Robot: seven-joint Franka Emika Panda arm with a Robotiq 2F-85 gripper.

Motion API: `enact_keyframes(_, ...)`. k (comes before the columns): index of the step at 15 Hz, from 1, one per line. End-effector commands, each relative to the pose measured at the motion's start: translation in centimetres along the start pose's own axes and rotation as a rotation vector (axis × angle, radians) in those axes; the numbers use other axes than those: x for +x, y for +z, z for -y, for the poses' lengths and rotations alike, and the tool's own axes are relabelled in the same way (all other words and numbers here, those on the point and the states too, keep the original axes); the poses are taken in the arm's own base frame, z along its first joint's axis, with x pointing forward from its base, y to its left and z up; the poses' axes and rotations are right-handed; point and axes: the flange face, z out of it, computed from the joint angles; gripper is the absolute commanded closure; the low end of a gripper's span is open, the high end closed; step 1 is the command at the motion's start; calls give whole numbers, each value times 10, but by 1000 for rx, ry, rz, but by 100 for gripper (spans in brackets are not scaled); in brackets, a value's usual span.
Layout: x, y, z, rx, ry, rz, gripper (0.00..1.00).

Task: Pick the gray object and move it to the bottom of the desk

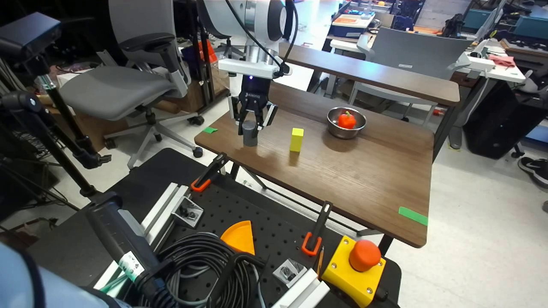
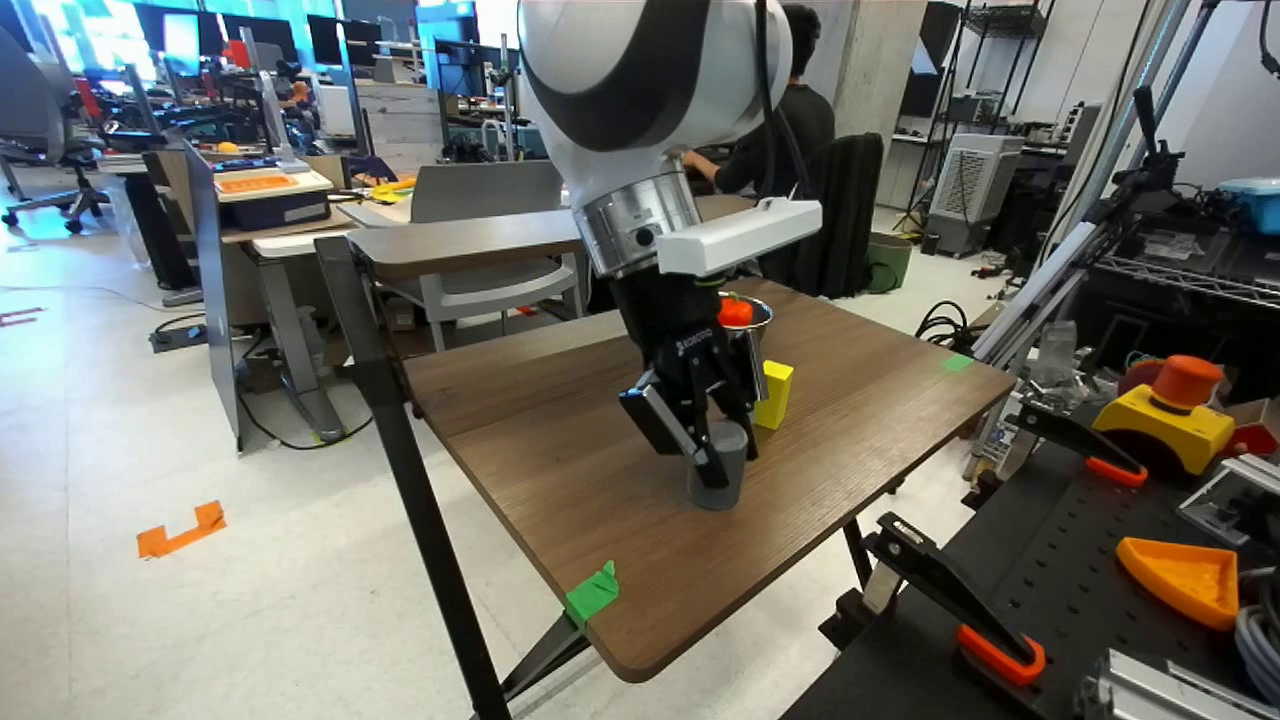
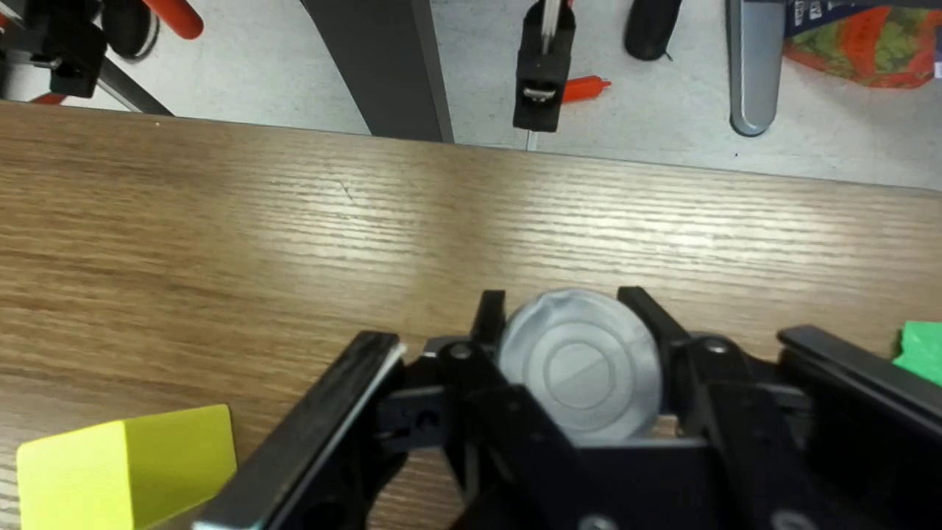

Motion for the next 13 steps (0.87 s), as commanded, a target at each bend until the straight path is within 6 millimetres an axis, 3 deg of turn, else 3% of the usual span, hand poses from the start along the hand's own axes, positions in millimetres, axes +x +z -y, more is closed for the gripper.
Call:
enact_keyframes(1, -31, 0, -1, -23, -37, -26, 31)
enact_keyframes(5, -75, -32, -1, 19, -58, -21, 2)
enact_keyframes(9, -122, -96, -22, 121, 44, -145, 0)
enact_keyframes(10, -91, -73, -9, 69, 7, -90, 0)
enact_keyframes(12, -113, -100, -21, 99, 34, -136, 0)
enact_keyframes(13, -118, -104, -24, 101, 39, -144, 0)
